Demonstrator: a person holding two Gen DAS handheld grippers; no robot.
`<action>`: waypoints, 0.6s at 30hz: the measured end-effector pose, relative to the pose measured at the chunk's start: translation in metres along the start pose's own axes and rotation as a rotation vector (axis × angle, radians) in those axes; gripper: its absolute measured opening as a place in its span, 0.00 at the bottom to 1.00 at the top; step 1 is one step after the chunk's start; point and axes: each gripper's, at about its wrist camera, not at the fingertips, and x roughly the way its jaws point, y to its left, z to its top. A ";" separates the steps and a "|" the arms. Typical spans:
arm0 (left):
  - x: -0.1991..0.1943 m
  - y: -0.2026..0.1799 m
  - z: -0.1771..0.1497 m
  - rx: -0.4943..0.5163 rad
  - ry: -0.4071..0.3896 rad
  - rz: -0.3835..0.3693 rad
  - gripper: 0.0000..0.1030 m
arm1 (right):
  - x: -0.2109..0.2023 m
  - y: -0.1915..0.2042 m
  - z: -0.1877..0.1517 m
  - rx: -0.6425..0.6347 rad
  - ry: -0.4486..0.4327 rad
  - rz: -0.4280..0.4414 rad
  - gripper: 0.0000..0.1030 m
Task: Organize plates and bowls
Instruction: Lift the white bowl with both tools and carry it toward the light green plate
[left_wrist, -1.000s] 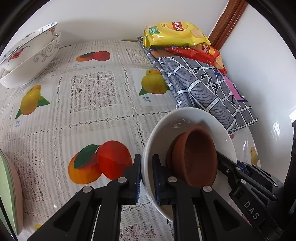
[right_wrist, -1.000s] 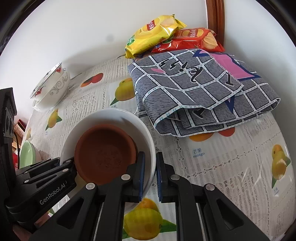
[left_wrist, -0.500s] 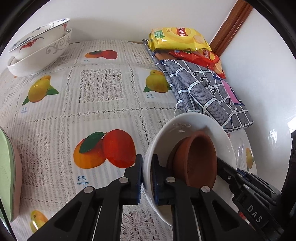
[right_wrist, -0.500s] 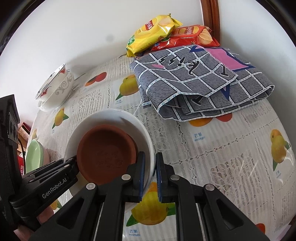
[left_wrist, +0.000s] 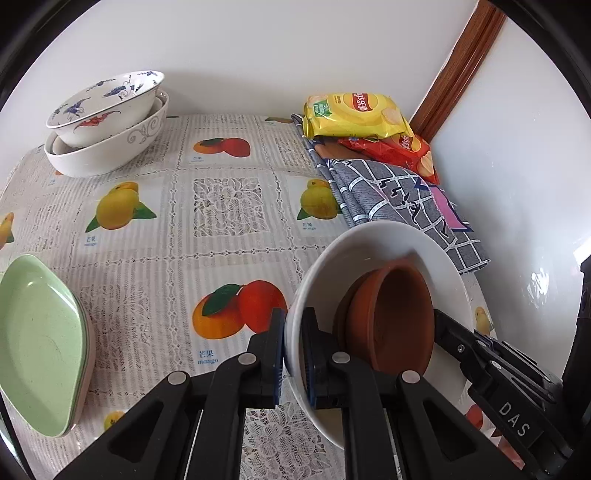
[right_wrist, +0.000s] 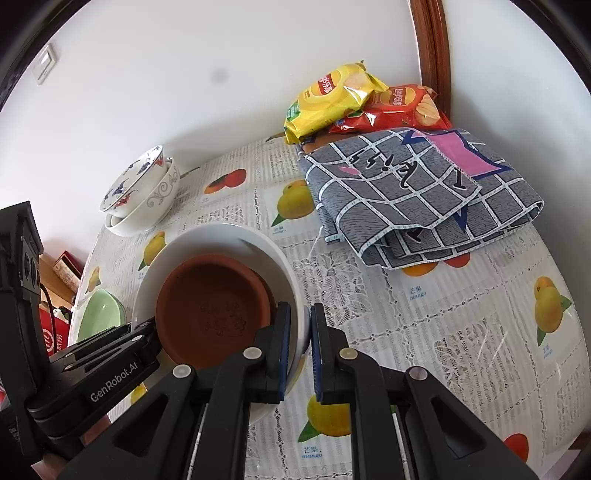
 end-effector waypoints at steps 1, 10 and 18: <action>-0.004 0.001 0.001 0.003 -0.007 0.004 0.09 | -0.002 0.003 0.000 -0.007 -0.004 0.003 0.10; -0.030 0.016 0.002 -0.014 -0.045 0.024 0.09 | -0.015 0.031 0.002 -0.044 -0.020 0.028 0.10; -0.045 0.035 -0.002 -0.031 -0.060 0.031 0.09 | -0.019 0.055 0.000 -0.069 -0.027 0.039 0.10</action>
